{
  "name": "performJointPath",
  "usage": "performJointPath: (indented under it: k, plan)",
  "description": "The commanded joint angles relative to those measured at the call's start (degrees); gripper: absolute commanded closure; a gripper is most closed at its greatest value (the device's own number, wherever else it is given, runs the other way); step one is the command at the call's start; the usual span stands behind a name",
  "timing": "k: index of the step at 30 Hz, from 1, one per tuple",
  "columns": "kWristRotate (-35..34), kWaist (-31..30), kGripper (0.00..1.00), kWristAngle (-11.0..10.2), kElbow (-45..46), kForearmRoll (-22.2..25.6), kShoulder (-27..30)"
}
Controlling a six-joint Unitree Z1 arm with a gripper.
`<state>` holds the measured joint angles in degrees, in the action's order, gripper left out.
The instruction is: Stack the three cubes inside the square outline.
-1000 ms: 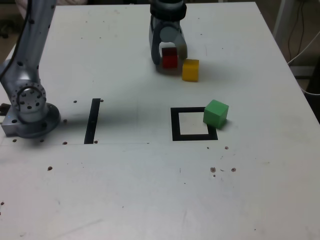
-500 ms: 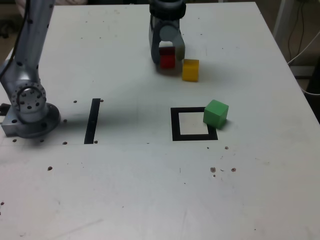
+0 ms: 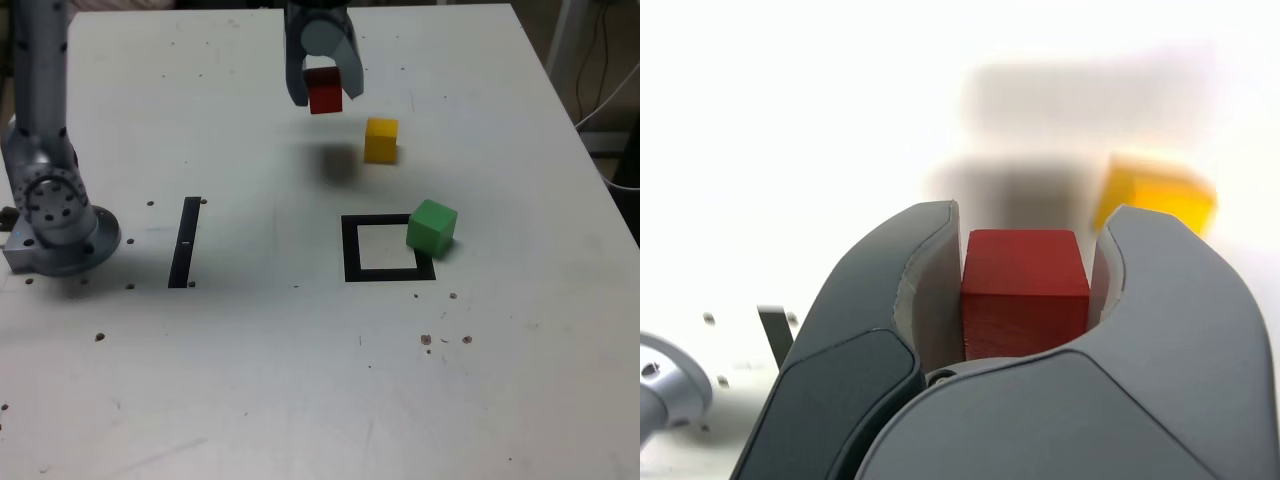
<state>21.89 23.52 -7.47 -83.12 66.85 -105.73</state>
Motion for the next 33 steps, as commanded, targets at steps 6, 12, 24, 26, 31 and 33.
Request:
performJointPath:
  k: [6, 12, 24, 26, 31, 33]
  plan:
    - [-9.0, -11.8, 0.76, 0.6, 2.9, 2.2, 1.5]
    - [-15.9, -20.6, 0.76, 2.0, 3.4, 2.6, 1.6]
    - [-24.6, -29.0, 0.76, 4.7, 2.3, 1.5, -2.0]
    - [-25.0, -29.2, 0.76, 4.6, 2.4, 1.0, -2.5]
    - [-25.3, -29.2, 0.76, 4.0, 3.0, -0.9, -3.7]
    - [-25.5, -29.2, 0.76, 3.6, 3.4, -1.6, -4.1]
